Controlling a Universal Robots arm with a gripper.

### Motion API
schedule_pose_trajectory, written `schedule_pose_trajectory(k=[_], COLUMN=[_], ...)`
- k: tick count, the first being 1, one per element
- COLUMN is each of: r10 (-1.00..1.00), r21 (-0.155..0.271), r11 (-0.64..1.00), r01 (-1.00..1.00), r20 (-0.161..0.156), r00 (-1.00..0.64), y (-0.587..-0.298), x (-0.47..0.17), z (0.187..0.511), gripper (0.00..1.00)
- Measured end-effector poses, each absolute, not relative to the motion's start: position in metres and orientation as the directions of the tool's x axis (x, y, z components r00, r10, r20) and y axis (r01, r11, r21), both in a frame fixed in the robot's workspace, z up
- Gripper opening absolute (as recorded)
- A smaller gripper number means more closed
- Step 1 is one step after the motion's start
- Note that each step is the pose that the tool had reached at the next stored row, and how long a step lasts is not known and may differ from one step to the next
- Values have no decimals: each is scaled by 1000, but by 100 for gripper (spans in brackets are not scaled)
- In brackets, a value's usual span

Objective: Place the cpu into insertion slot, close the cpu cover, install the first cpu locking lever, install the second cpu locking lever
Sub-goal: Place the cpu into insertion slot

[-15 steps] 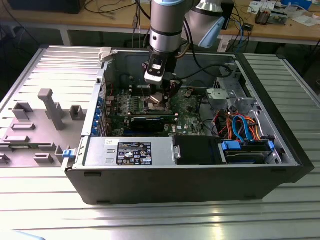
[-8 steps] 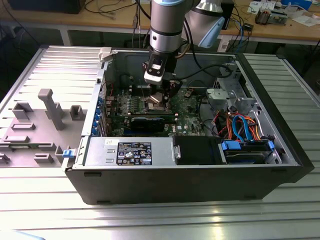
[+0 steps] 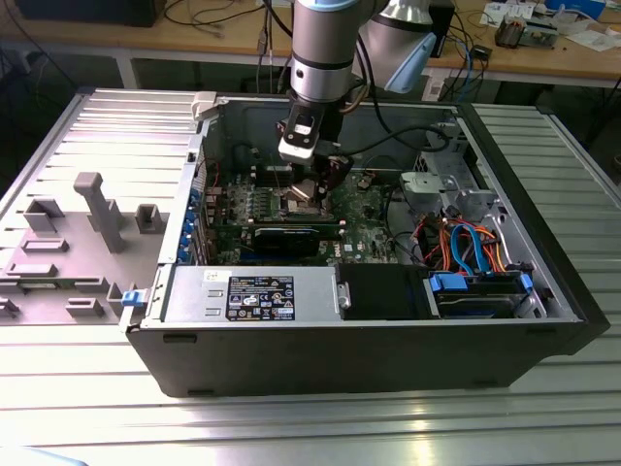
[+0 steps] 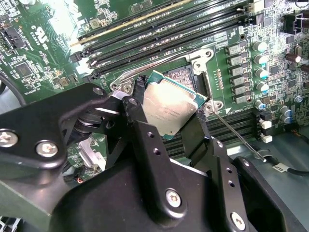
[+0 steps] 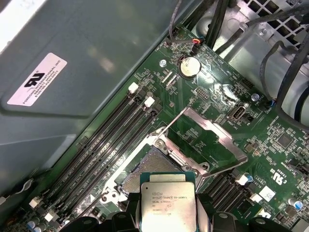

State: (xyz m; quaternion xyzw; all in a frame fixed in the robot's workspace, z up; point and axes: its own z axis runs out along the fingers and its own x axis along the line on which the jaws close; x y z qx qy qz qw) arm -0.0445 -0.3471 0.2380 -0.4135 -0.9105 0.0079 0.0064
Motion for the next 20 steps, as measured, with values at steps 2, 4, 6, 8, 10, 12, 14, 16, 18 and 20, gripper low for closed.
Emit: schedule_pose_trajectory(k=[2, 4, 6, 8, 10, 12, 14, 16, 18, 20], r10=[756, 757, 759, 760, 761, 763, 764, 766, 767, 768], r21=[-20, -20, -20, -20, -20, -20, -20, -20, -20, -20], r11=[655, 654, 651, 650, 648, 647, 645, 643, 642, 640], r01=[755, 757, 758, 760, 761, 762, 764, 765, 767, 768], r20=[5, 5, 5, 5, 5, 5, 5, 5, 5, 5], r00=[-655, -654, -652, -650, -648, -647, -645, -643, -642, -640], y=[-347, -347, -347, -347, -347, -347, -347, -347, -347, -347], x=[-45, -45, -45, -45, -45, -45, -45, -45, -45, -45], z=[238, 238, 238, 238, 238, 238, 238, 238, 238, 238], gripper=[55, 55, 55, 55, 55, 55, 55, 55, 55, 55])
